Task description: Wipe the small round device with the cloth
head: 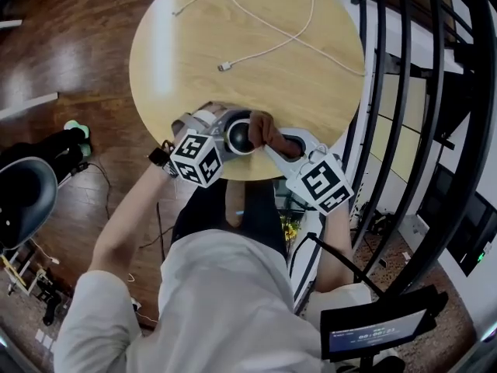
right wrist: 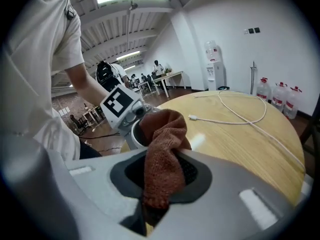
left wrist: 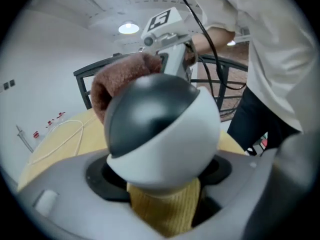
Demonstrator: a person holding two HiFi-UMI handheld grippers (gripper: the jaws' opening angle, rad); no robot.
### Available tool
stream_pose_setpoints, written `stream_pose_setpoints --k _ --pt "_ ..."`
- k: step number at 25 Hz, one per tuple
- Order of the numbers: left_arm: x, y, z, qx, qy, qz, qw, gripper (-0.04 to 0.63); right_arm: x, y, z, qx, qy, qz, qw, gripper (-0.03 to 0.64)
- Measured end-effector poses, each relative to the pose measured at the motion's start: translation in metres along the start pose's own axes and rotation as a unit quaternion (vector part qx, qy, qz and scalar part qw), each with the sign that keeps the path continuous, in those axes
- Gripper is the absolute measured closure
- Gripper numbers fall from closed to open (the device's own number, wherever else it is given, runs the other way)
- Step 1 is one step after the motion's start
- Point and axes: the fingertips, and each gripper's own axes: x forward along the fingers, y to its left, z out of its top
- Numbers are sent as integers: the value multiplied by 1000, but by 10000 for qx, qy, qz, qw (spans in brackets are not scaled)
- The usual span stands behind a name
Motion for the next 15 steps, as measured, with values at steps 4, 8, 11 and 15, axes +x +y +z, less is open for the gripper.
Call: stream_pose_setpoints --k 4,8,11,15 --pt "-1 1 0 -114 12 -63 9999 218 17 -9 -20 -156 410 -45 9990 549" --pt "0 3 -1 -212 55 -123 9997 217 29 -19 -34 -504 821 -255 9950 549" --pt "0 2 -2 -318 145 -45 9994 216 36 -21 -41 -741 1128 -448 9898 549" --pt "-10 5 -1 -1074 88 556 9926 210 36 -26 -44 -1158 1650 -1116 9731 549"
